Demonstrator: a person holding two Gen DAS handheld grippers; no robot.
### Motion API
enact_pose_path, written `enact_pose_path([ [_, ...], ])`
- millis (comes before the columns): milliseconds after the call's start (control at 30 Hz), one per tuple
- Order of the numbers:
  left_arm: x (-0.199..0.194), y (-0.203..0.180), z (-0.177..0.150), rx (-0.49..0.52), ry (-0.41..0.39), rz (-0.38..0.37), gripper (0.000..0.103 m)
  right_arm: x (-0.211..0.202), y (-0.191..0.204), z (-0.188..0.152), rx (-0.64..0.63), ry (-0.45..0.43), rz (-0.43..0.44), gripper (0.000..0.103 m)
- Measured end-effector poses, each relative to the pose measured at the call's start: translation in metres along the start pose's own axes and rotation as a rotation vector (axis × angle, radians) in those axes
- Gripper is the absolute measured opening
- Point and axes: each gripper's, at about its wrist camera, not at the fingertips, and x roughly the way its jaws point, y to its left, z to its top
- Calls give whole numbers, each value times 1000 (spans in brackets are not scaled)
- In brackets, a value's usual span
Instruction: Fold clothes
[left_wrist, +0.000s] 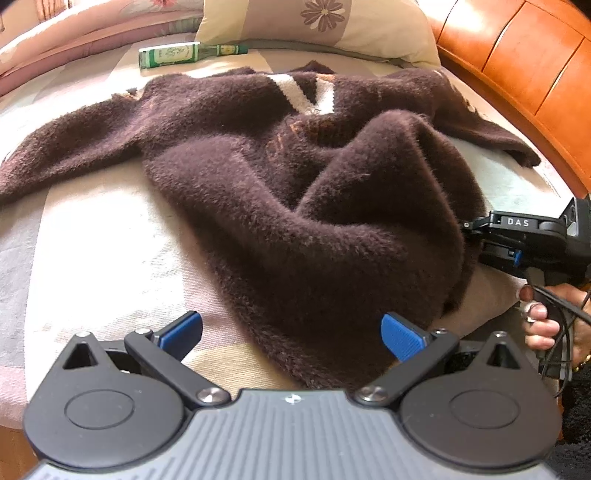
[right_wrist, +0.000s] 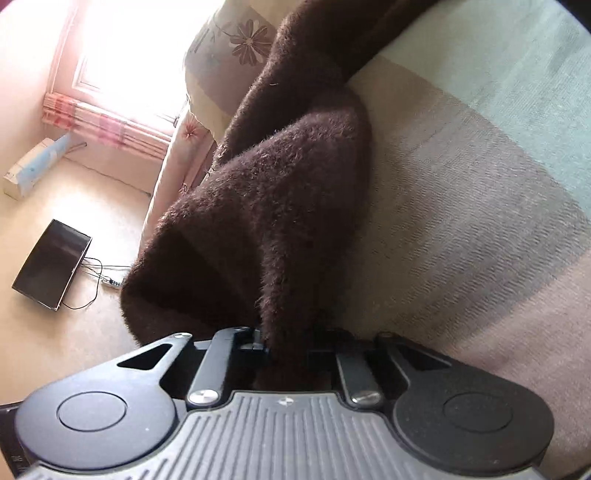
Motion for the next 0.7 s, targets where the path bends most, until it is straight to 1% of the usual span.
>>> enact_pose_path([
  [67,0,1,-1,0,2,1,102,-3,3,-1,-10,4,-11,13],
  [333,1,5,1,-13,2,11,102,-72,31,10,-101,-80,-72,13],
  [433,2,5,1,-12,2,2,102,-99,41,14,-135,-112,-95,13],
  [500,3,5,1,-11,2,-3,102,-118,43,20,-177,-126,-161,13],
  [600,3,6,2,-10,-3,-8,102,-125,38,20,-238,-93,-284,15],
  [700,-4,9,2,-15,-37,-7,102,-125,42,15,-307,-73,-420,22],
])
